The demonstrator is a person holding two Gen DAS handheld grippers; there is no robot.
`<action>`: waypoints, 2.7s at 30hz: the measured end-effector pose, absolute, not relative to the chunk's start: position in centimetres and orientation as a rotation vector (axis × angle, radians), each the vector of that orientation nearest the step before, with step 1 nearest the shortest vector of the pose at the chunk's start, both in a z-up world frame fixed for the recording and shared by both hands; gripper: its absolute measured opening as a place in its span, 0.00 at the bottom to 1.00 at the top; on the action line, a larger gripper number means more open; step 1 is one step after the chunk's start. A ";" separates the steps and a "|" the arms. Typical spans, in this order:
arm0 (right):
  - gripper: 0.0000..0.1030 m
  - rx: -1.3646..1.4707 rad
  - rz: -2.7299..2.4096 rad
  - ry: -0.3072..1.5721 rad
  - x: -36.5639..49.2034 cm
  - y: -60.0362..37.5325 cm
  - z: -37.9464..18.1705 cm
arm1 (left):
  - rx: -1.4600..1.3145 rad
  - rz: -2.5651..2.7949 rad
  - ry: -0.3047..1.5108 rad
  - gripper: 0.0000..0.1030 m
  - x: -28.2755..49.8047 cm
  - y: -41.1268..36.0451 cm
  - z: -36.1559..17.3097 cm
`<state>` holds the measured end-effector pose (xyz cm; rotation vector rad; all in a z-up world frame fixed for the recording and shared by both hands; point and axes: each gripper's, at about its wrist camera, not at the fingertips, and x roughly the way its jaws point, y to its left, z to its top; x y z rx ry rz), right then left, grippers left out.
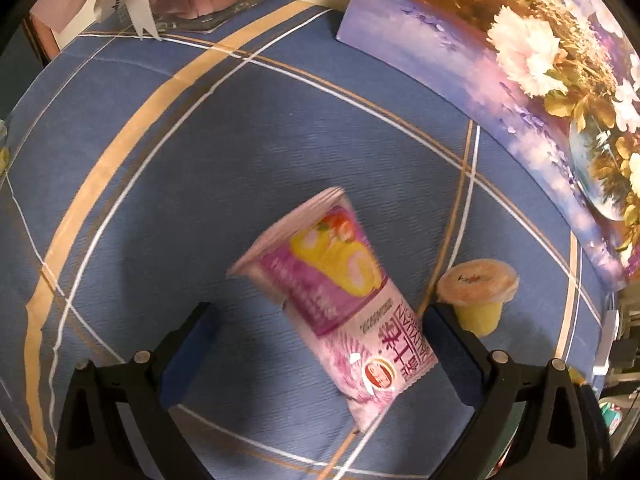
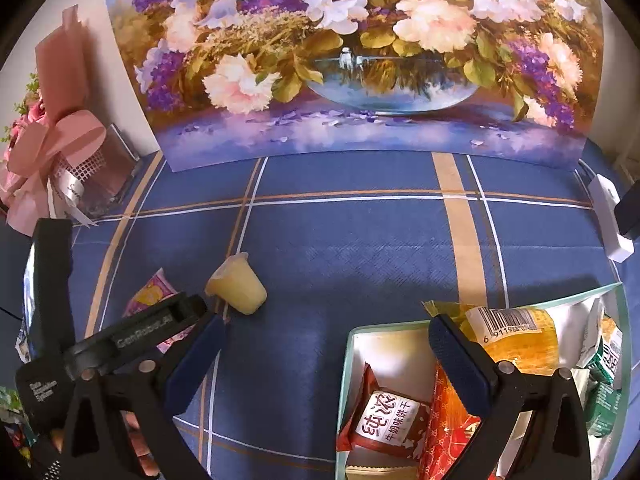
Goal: Organize snacks
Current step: 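Grasp the yellow jelly cup with the right tool while the left grasps the pink roll-cake packet, then carry the jelly cup over the tray with the right tool while the left carries the pink packet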
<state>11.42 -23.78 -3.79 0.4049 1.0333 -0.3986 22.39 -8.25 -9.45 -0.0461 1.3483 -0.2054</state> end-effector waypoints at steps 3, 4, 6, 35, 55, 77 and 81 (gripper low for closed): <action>1.00 0.398 -0.382 1.041 11.8 -23.5 -3.9 | -0.012 -0.196 1.345 0.99 22.4 -7.5 -9.4; 0.99 0.395 -0.373 1.043 12.0 -23.3 -4.0 | -0.008 -0.191 1.343 0.99 22.5 -7.1 -9.3; 0.98 0.383 -0.347 1.047 12.6 -22.8 -4.1 | -0.012 -0.180 1.334 0.99 22.8 -6.4 -9.1; 0.71 0.463 -0.204 1.154 19.5 -20.8 -9.1 | -0.088 -0.250 1.255 0.42 24.6 -2.4 -8.3; 0.48 0.564 -0.322 1.150 19.1 -20.9 -9.1 | -0.055 -0.217 1.234 0.39 24.4 -3.0 -8.6; 0.46 0.527 -0.315 1.111 14.4 -19.1 -4.8 | -0.096 -0.233 1.227 0.38 22.0 -1.7 -3.3; 0.46 0.541 -0.319 1.089 12.2 -18.9 -3.0 | -0.098 -0.254 1.207 0.38 20.3 -1.6 -0.9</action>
